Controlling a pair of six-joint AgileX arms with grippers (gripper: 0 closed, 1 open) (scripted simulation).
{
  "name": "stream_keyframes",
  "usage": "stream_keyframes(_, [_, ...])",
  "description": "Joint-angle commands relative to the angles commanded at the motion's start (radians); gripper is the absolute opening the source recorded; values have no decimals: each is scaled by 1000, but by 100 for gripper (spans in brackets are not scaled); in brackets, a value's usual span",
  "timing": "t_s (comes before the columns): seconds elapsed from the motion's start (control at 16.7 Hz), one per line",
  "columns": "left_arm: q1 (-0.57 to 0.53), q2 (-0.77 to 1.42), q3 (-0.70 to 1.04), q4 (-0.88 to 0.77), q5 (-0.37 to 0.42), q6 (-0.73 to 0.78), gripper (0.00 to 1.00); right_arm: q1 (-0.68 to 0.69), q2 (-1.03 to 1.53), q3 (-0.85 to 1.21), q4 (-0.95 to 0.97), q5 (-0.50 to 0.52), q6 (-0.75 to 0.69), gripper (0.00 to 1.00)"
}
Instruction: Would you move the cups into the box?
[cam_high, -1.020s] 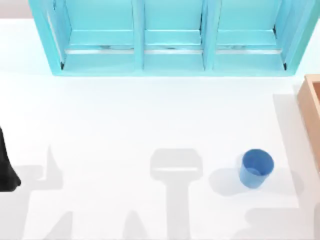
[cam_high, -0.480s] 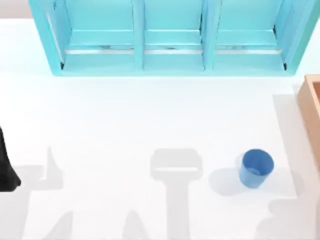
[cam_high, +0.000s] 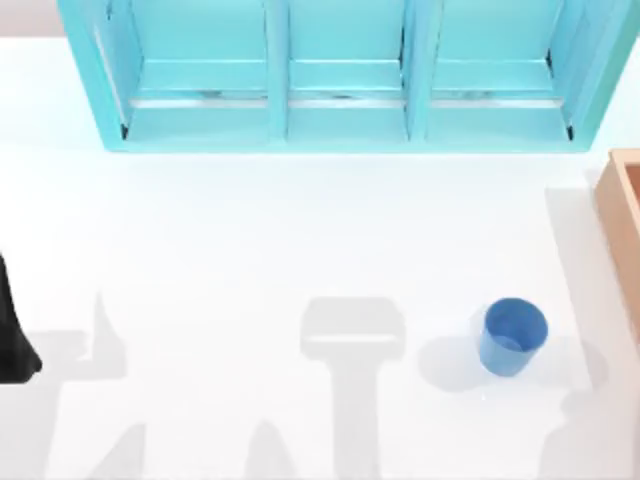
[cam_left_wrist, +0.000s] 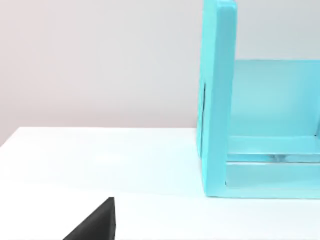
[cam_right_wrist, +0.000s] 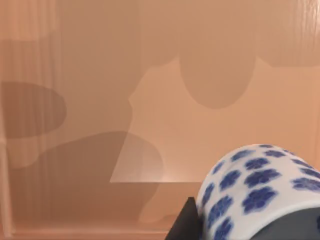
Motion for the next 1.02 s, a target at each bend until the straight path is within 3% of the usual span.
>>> stream_keyframes(0.78, [0,0,0,0,0,0,100,0,0,0,0,0,0,98])
stream_keyframes(1.02, [0,0,0,0,0,0,100,0,0,0,0,0,0,100])
